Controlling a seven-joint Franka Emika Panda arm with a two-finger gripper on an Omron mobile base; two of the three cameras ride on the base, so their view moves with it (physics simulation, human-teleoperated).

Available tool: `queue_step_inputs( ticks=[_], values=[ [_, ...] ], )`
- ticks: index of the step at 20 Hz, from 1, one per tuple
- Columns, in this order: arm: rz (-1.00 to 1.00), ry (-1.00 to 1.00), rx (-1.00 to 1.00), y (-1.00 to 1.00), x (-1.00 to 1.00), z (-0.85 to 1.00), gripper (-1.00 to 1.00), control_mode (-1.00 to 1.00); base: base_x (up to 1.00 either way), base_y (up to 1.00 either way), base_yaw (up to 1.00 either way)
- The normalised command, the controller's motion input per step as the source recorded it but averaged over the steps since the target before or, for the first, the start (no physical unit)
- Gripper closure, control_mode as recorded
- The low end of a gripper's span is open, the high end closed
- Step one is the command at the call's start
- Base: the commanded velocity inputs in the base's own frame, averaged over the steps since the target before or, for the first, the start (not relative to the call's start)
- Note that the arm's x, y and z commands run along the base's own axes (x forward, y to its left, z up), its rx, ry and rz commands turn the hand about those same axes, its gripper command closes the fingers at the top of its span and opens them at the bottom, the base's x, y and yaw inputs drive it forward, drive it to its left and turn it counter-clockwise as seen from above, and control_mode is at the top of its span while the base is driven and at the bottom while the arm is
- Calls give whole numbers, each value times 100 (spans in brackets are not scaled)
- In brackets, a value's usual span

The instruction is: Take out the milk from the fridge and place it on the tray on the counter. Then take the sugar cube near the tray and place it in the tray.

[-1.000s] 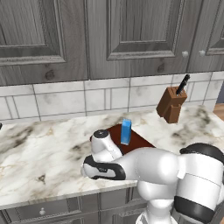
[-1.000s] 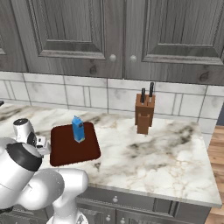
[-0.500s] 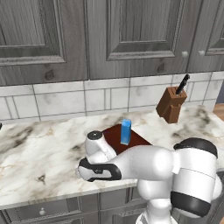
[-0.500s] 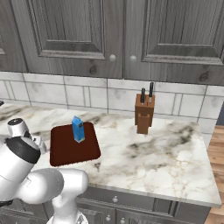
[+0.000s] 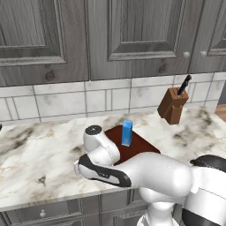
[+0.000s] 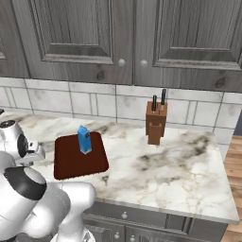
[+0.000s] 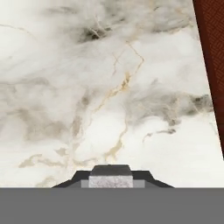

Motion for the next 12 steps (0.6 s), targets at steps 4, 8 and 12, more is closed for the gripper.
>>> queue_step_inputs(
  ticks=[4,8,12],
  values=[
    [-19,0,0,-36,-9,88,100,-100,0,0,0],
    [-19,-1,2,-89,0,60,100,-100,0,0,0],
    [-12,0,7,-86,0,30,100,-100,0,0,0]
  ],
)
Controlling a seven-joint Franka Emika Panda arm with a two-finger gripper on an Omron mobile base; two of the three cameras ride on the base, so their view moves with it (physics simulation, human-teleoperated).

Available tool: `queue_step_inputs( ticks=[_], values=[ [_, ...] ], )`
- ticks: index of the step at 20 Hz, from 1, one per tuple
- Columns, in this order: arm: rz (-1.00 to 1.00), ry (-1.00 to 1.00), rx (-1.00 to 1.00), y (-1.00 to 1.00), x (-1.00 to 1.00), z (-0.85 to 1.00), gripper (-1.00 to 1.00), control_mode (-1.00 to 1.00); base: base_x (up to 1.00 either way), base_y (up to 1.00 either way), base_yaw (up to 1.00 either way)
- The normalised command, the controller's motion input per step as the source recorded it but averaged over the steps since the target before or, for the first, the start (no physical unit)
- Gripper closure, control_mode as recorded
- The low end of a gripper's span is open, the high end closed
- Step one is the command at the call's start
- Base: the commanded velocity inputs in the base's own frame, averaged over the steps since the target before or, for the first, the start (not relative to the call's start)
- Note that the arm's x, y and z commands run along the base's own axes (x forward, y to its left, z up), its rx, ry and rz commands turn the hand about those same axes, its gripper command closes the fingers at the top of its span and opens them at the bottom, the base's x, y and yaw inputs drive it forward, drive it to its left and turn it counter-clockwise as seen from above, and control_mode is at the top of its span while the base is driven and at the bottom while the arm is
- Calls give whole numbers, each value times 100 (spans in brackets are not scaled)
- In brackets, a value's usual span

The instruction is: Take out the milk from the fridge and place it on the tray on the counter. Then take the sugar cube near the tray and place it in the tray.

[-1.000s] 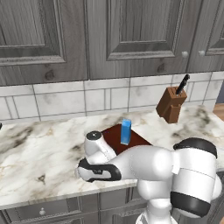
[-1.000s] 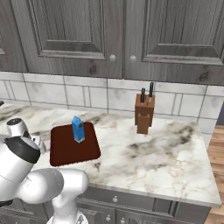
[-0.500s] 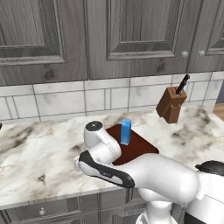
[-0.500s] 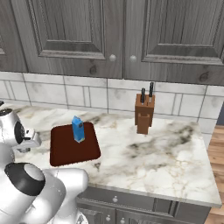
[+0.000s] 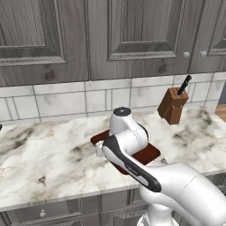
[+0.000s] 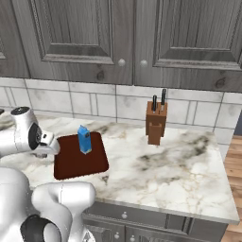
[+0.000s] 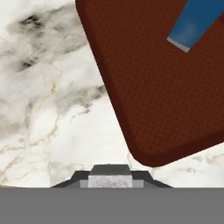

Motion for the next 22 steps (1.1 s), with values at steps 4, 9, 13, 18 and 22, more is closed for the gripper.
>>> queue_step_inputs(
  ticks=[4,9,13,18,22],
  values=[
    [-3,0,2,-54,0,0,100,-100,0,0,0],
    [0,0,2,-51,2,-4,100,-100,0,0,0],
    [0,0,5,-26,13,-19,100,-100,0,0,0],
    [0,0,5,-16,10,-32,100,-100,0,0,0],
    [0,0,2,-1,22,-27,100,-100,0,0,0]
  ],
)
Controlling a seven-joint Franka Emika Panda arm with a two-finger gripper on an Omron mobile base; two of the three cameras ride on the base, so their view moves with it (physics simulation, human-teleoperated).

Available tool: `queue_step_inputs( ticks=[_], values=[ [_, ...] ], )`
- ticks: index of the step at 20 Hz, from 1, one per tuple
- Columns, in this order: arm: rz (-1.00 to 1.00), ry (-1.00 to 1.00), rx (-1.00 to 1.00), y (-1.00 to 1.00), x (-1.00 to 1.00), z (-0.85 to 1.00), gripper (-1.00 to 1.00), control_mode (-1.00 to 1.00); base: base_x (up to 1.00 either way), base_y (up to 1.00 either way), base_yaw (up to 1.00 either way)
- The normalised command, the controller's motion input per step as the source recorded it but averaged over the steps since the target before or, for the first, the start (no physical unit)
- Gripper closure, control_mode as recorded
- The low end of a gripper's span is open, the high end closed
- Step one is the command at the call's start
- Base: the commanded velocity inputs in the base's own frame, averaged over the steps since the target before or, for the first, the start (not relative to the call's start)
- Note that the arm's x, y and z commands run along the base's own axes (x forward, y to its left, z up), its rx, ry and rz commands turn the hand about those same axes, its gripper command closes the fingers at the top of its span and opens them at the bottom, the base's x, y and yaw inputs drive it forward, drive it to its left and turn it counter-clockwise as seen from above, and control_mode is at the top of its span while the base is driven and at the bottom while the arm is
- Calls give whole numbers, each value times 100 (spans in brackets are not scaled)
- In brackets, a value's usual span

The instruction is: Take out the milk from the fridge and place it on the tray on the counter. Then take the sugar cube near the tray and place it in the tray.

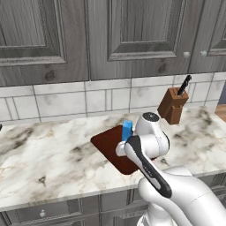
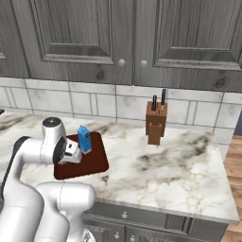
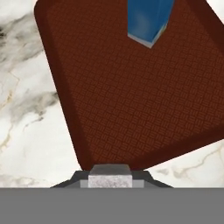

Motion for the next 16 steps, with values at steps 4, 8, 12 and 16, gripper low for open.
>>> queue_step_inputs(
  ticks=[4,8,12,16],
  values=[
    [0,0,0,0,31,-21,100,-100,0,0,0],
    [0,0,0,-1,11,-22,100,-100,0,0,0],
    [0,-3,0,0,0,-25,100,-100,0,0,0],
    [0,0,0,0,9,-40,100,-100,0,0,0]
  ],
)
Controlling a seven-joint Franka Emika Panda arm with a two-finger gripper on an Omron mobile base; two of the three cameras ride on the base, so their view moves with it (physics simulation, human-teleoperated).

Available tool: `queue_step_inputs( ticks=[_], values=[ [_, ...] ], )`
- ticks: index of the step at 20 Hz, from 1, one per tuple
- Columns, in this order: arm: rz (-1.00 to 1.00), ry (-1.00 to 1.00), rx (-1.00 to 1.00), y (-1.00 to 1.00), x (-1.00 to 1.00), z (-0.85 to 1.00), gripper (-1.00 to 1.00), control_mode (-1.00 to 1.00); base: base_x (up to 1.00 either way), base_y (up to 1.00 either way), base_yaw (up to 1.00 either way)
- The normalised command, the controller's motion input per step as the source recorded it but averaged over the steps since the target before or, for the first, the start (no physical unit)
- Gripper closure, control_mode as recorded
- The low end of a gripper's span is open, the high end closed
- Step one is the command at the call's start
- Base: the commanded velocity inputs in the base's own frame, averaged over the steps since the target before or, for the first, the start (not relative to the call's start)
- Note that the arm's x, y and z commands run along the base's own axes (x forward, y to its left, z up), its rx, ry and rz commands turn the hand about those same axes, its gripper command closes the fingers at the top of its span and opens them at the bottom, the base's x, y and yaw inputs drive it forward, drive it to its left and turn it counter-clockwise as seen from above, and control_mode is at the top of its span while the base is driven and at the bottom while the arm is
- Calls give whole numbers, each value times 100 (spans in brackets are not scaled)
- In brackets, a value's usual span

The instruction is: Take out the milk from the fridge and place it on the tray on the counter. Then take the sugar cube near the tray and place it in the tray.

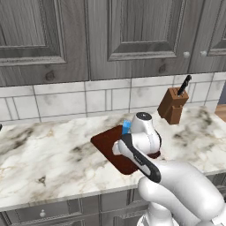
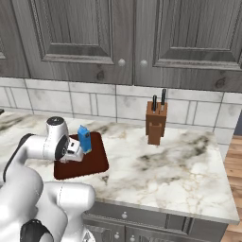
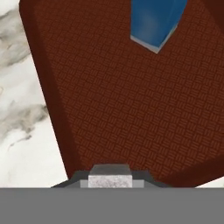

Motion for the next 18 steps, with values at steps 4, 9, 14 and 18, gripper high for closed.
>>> queue_step_inputs(
  ticks=[4,9,14,18],
  values=[
    [0,0,0,0,20,-42,100,-100,0,0,0],
    [0,0,0,0,16,-42,100,-100,0,0,0],
    [0,0,0,0,9,-35,100,-100,0,0,0],
    [0,0,0,0,2,-28,100,-100,0,0,0]
  ],
)
